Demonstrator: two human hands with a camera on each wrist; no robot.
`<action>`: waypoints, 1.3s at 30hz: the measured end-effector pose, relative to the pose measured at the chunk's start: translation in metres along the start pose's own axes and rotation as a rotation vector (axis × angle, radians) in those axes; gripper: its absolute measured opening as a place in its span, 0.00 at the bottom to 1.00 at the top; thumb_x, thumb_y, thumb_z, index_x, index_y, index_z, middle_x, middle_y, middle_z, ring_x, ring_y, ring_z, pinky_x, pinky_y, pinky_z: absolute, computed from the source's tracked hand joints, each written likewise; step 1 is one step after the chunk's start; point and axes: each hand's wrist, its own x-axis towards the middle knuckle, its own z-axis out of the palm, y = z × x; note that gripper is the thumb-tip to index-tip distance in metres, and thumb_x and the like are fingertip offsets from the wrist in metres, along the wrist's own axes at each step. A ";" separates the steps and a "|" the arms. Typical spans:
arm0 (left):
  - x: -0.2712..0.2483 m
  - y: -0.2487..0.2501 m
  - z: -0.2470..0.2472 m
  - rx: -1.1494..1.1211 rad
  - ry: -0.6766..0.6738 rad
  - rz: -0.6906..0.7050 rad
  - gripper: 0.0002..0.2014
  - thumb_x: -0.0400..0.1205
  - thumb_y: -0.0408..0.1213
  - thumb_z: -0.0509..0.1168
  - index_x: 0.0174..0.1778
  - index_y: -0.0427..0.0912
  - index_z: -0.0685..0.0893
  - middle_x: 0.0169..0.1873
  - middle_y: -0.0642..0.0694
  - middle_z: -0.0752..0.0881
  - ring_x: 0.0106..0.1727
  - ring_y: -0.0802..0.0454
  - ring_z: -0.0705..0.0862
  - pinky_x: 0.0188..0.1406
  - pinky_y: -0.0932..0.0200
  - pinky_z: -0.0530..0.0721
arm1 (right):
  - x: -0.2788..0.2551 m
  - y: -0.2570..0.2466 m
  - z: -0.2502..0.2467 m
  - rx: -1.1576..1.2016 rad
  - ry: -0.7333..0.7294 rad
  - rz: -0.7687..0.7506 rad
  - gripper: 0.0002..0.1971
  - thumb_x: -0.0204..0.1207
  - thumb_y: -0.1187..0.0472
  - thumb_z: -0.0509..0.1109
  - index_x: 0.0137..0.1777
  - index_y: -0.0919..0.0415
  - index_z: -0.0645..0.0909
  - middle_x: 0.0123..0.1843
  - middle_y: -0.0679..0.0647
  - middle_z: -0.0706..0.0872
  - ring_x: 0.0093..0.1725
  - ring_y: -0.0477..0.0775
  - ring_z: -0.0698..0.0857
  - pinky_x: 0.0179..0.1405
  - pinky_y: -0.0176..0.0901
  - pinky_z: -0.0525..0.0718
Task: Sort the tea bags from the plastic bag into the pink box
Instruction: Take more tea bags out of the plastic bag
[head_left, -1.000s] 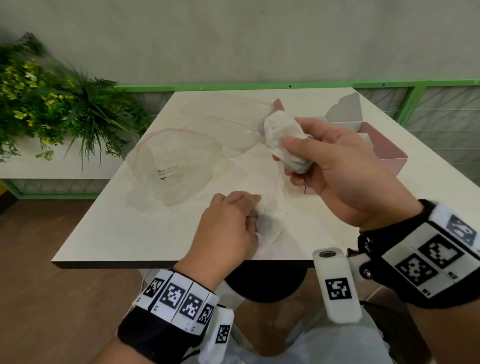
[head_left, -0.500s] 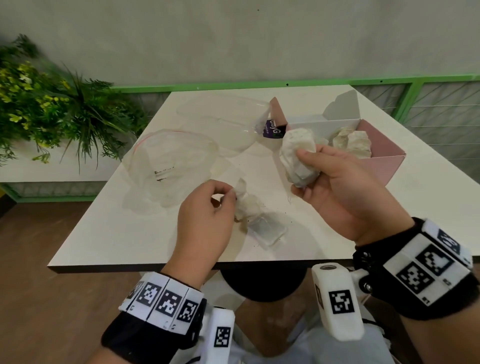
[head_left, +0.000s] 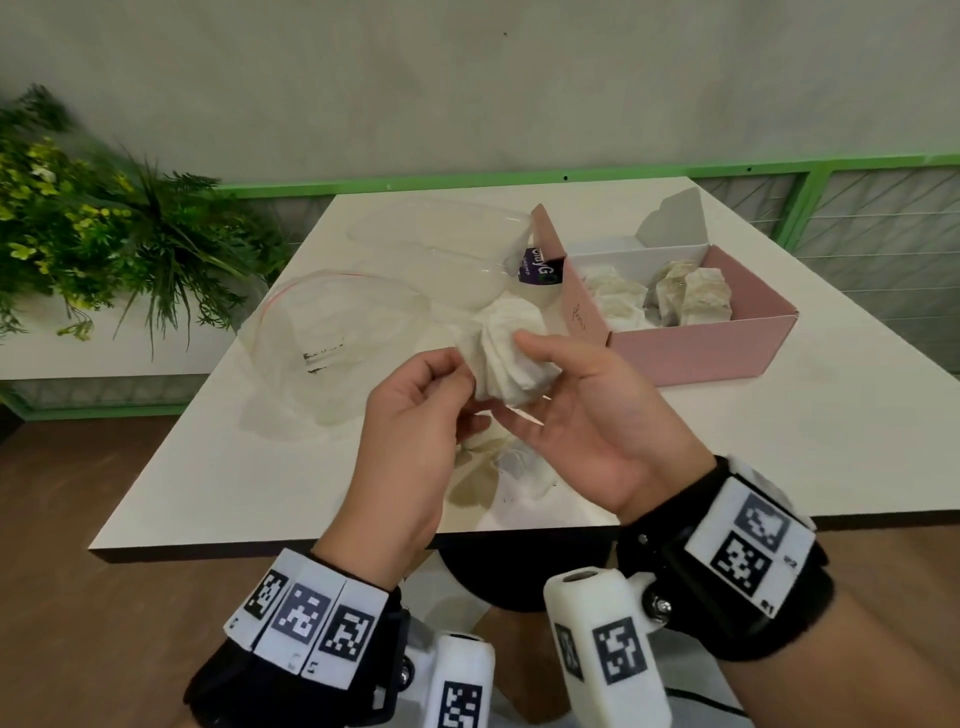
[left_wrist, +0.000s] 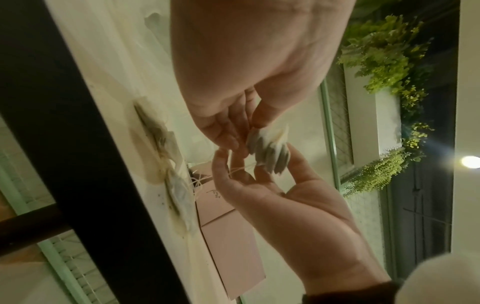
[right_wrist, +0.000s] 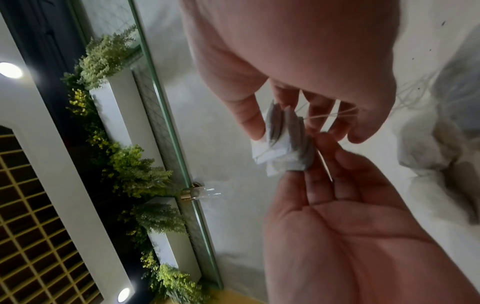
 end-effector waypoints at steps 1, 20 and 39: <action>-0.002 0.000 0.000 -0.011 -0.034 0.006 0.11 0.87 0.25 0.63 0.53 0.39 0.91 0.46 0.41 0.94 0.46 0.48 0.89 0.46 0.56 0.87 | 0.001 0.004 0.002 -0.017 0.007 -0.016 0.15 0.79 0.60 0.71 0.64 0.65 0.84 0.58 0.62 0.85 0.57 0.60 0.81 0.63 0.53 0.79; -0.016 0.004 0.007 -0.216 -0.188 -0.099 0.18 0.94 0.36 0.52 0.70 0.33 0.83 0.63 0.37 0.90 0.64 0.39 0.90 0.66 0.41 0.88 | -0.002 0.020 0.008 -0.113 0.043 -0.159 0.03 0.82 0.64 0.70 0.51 0.63 0.85 0.45 0.59 0.89 0.44 0.54 0.88 0.46 0.45 0.84; -0.019 0.004 0.001 -0.238 -0.252 -0.117 0.17 0.89 0.25 0.57 0.71 0.35 0.85 0.61 0.38 0.91 0.59 0.46 0.91 0.54 0.58 0.91 | -0.008 0.027 0.012 -0.265 0.121 -0.259 0.19 0.88 0.65 0.61 0.43 0.54 0.91 0.46 0.57 0.94 0.44 0.50 0.91 0.45 0.38 0.89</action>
